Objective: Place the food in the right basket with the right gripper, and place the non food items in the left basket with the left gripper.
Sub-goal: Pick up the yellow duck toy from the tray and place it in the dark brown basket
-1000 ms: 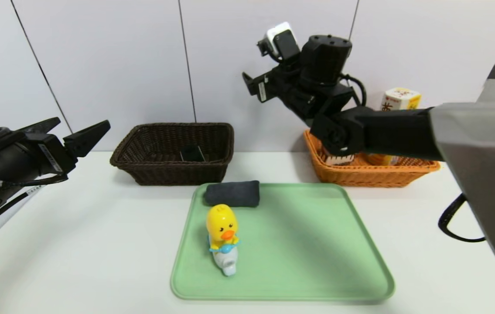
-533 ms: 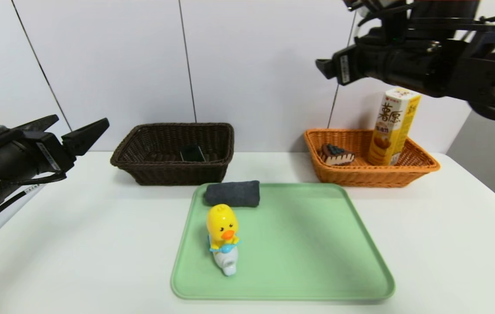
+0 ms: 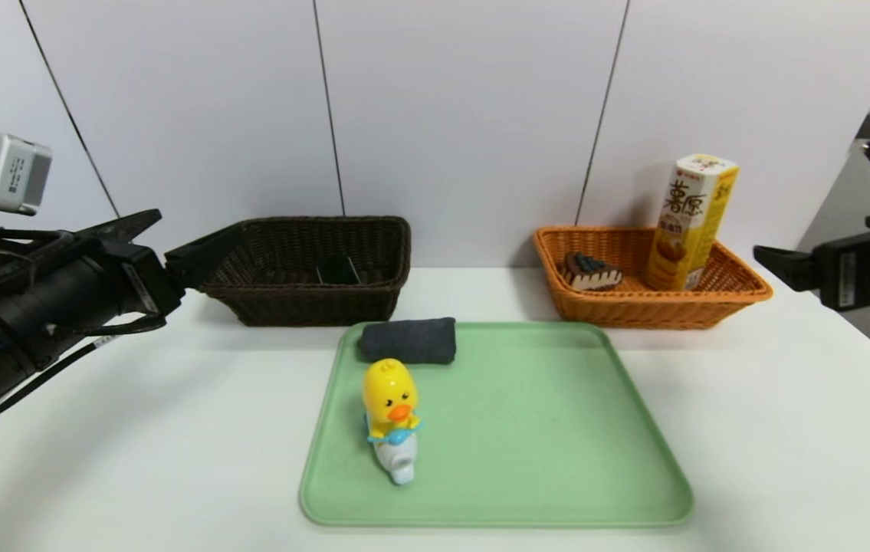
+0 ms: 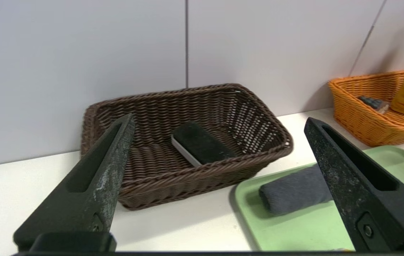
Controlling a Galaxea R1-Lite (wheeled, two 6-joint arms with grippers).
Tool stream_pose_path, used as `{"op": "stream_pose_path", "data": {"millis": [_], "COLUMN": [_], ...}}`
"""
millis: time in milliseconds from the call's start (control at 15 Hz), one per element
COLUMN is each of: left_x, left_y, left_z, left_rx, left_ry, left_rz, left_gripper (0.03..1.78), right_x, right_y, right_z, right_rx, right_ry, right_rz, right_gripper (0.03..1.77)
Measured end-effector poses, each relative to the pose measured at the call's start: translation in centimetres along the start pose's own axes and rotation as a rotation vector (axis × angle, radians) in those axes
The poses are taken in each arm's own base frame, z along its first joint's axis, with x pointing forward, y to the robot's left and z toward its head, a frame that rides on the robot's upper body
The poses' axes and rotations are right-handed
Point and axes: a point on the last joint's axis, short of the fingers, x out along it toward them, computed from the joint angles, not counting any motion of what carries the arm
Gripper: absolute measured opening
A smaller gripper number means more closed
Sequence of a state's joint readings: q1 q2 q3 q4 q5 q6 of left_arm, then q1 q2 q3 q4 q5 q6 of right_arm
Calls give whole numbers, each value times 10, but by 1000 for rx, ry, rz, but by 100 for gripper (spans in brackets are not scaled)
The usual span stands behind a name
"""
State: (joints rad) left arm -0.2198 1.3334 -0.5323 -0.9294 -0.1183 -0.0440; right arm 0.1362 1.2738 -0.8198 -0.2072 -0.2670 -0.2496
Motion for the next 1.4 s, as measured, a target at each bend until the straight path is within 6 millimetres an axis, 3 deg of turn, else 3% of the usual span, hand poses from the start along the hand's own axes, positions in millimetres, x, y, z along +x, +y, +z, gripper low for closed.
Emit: {"op": "stream_pose_path", "data": {"millis": [267, 733, 1067, 1400], "left_x": [12, 24, -8, -43], "left_y": [-31, -55, -73, -81], "left_z": [-1, -17, -61, -75], "left_rx": [-23, 37, -25, -93], "left_ry": [-9, 71, 185, 28], "left_rz": [-21, -108, -215, -312], "left_gripper": [169, 169, 169, 169], "right_x": [-21, -28, -26, -26], "right_y": [-19, -18, -15, -14], "right_z": [-15, -27, -35, -40], "right_rx": [55, 53, 68, 63], "right_ry": [-43, -21, 4, 22], "right_rz": [-48, -44, -36, -32], "right_gripper": [169, 169, 169, 169]}}
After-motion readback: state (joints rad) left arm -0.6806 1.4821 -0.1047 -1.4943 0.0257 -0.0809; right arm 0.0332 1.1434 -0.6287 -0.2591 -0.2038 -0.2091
